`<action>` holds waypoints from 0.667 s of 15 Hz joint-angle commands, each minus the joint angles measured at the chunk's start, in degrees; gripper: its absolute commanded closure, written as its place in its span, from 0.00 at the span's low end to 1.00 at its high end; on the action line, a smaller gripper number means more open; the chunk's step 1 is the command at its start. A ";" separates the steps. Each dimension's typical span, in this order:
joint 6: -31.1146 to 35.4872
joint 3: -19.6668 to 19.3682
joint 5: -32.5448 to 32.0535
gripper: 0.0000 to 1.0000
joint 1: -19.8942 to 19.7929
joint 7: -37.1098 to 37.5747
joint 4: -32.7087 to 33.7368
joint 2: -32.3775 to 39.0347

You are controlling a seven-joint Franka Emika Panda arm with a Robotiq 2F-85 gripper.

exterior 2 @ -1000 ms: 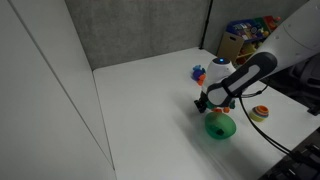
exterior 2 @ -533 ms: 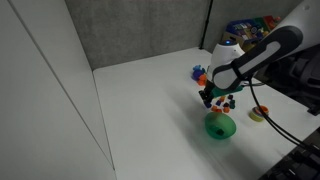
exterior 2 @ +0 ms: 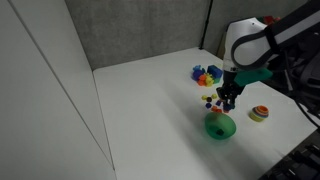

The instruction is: Put one blue block in the bowl

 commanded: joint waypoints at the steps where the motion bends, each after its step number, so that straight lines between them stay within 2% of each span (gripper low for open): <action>1: -10.55 2.33 -0.29 0.29 -2.79 -2.18 -2.35 -6.67; 4: -17.06 3.09 -0.37 0.05 -4.14 -2.72 -2.08 -10.20; 5: -18.42 3.20 -0.66 0.00 -4.48 -2.80 -2.10 -11.29; 7: -20.18 3.40 -0.67 0.00 -5.21 -3.36 -2.29 -13.59; 10: -18.37 3.64 -0.03 0.00 -6.39 -6.18 -4.07 -18.05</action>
